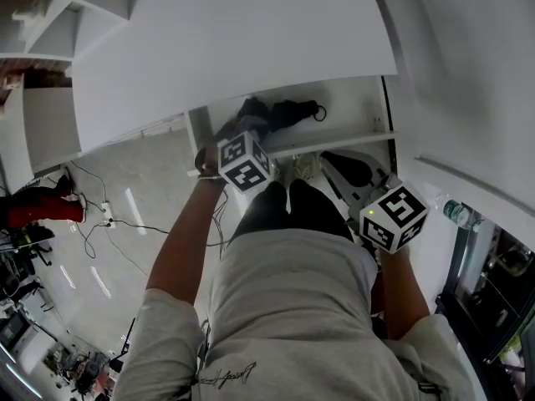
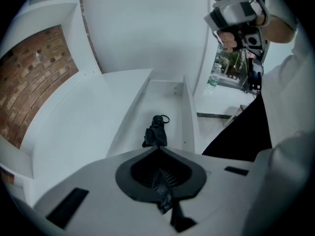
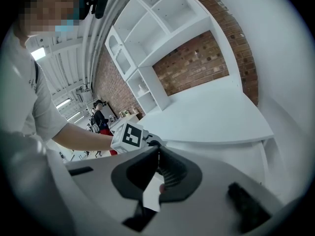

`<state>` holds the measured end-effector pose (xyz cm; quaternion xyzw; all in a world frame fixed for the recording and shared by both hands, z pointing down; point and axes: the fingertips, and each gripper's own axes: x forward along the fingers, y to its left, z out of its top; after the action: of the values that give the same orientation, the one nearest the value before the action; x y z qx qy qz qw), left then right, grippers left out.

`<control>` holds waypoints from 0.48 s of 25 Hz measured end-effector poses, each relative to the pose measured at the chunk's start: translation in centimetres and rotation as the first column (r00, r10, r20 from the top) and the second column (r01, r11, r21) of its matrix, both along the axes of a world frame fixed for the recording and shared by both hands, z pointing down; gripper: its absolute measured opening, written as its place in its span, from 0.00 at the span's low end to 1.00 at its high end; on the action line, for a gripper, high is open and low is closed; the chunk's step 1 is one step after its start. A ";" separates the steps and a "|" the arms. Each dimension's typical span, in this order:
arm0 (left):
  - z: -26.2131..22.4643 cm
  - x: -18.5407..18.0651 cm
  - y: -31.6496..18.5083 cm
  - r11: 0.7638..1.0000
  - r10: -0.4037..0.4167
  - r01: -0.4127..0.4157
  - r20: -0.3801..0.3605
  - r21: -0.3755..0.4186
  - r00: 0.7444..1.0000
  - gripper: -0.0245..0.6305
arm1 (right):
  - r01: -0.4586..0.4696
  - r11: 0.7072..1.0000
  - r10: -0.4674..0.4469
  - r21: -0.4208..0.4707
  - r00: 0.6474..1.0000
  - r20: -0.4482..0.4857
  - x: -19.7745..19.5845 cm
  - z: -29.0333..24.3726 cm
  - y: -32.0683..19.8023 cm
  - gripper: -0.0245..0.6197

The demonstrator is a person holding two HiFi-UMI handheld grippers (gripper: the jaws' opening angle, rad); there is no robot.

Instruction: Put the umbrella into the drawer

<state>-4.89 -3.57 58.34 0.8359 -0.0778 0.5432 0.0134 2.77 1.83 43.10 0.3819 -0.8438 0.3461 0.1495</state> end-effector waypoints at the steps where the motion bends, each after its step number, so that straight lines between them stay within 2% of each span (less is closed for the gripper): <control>1: -0.6 0.1 0.1 1.000 -0.013 0.013 -0.015 0.003 1.000 0.07 | 0.002 1.000 -0.002 0.002 1.000 -0.002 0.0 -0.1 0.1 0.08; 7: -4.2 0.3 0.7 0.995 -0.098 0.098 -0.121 -0.005 0.988 0.06 | 0.007 1.000 -0.006 0.019 1.000 -0.020 0.2 -1.0 0.4 0.08; 12: -7.0 -0.1 0.8 0.978 -0.208 0.205 -0.196 -0.034 0.958 0.06 | 0.015 0.999 -0.014 0.037 0.999 -0.035 0.6 -1.7 0.0 0.08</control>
<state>-4.94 -2.75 51.37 0.8731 -0.1593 0.4532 0.0833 3.37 1.84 41.43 0.3844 -0.8502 0.3226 0.1594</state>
